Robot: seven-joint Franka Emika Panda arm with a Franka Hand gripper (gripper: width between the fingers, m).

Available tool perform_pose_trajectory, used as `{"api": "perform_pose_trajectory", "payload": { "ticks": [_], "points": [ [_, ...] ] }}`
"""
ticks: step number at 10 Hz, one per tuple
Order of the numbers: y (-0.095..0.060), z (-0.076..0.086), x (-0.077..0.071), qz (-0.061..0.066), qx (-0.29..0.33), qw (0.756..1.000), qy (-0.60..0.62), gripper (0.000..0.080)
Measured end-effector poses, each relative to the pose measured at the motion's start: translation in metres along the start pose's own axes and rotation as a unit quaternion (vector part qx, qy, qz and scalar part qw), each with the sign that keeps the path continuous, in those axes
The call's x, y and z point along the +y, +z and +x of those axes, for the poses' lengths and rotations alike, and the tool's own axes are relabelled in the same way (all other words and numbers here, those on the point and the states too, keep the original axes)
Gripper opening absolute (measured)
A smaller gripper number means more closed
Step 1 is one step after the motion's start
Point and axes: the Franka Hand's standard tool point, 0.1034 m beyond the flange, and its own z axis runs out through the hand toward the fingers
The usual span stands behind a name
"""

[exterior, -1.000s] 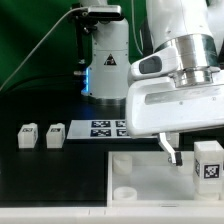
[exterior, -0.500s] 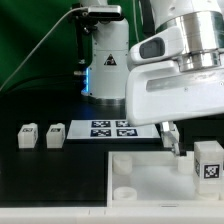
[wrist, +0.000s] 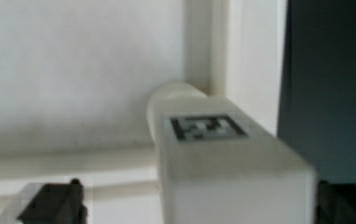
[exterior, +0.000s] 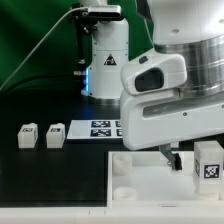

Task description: Assemble one leg

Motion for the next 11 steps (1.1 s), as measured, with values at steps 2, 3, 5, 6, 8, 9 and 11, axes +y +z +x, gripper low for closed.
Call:
{"api": "perform_pose_trajectory", "payload": {
  "ticks": [2,3,5,6,8,9,11],
  "points": [
    [0.0018,-0.0042,-0.0042,0.001,-0.011,1.000,0.025,0.0649],
    [0.0026,-0.0045,-0.0030,0.001,-0.011,1.000,0.025,0.0522],
    [0.0028,-0.0046,-0.0024,0.001,-0.012,0.999,0.031,0.0388],
    [0.0028,-0.0046,-0.0022,0.001,-0.012,0.999,0.031,0.0292],
    [0.0029,-0.0046,-0.0031,0.001,-0.011,0.995,0.101,0.0292],
    [0.0030,-0.0044,-0.0038,0.001,-0.011,0.987,0.159,0.0292],
    [0.0034,-0.0016,-0.0044,0.013,-0.005,0.933,0.358,0.0292]
  ]
}}
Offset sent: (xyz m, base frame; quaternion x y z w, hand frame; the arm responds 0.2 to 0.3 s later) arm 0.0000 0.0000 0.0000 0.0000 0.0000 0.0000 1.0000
